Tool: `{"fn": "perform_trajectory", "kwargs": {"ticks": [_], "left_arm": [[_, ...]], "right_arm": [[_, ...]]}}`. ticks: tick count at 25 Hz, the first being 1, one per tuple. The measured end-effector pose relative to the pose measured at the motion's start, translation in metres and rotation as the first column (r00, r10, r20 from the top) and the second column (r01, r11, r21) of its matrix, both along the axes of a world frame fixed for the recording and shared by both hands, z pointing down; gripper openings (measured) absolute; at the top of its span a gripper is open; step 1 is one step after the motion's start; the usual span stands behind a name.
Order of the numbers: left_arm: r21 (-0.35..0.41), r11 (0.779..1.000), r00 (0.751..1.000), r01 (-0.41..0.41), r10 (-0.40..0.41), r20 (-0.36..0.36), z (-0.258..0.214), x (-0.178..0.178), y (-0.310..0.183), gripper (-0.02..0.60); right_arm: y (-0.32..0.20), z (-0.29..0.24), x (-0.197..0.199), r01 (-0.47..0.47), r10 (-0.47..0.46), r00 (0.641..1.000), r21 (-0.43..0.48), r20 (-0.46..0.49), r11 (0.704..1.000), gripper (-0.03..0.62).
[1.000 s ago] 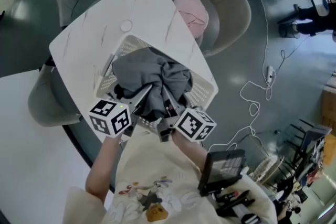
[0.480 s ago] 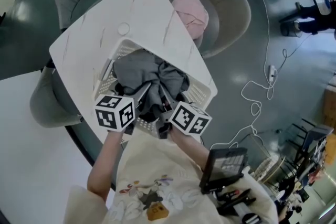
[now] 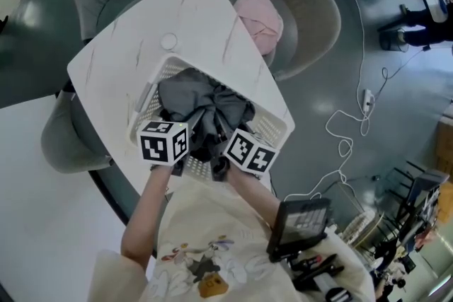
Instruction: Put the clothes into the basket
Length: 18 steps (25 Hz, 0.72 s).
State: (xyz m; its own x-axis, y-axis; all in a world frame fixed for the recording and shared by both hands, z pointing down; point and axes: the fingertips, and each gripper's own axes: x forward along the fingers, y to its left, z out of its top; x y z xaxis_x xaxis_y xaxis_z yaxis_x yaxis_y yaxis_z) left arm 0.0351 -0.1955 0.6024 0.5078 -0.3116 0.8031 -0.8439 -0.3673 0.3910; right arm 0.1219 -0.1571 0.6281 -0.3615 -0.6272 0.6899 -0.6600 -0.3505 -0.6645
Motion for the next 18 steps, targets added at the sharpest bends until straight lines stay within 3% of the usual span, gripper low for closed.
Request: {"fn": "perform_trajectory", "kwargs": {"ticks": [3,8,13,18], "left_arm": [[-0.032,0.999,0.998,-0.03,0.031,0.046,0.01,-0.003,0.001,0.302],[-0.015,0.999,0.993,-0.049,0.05,0.104,0.009,-0.008,0.003,0.304],[-0.016,0.999,0.995,-0.036,0.037,0.097,0.002,-0.014,0.007,0.307],[-0.017,0.999,0.997,-0.04,0.042,0.067,-0.013,-0.014,0.017,0.348]], "right_arm": [[0.002,0.01,0.001,0.005,-0.005,1.0,-0.046,-0.015,0.999,0.224],[0.005,0.013,0.003,0.02,-0.024,0.998,-0.073,-0.052,0.997,0.229],[0.01,0.014,0.005,0.031,-0.039,0.995,-0.091,-0.091,0.995,0.244],[0.017,0.013,0.01,0.023,-0.036,0.992,-0.108,-0.12,0.994,0.245]]}}
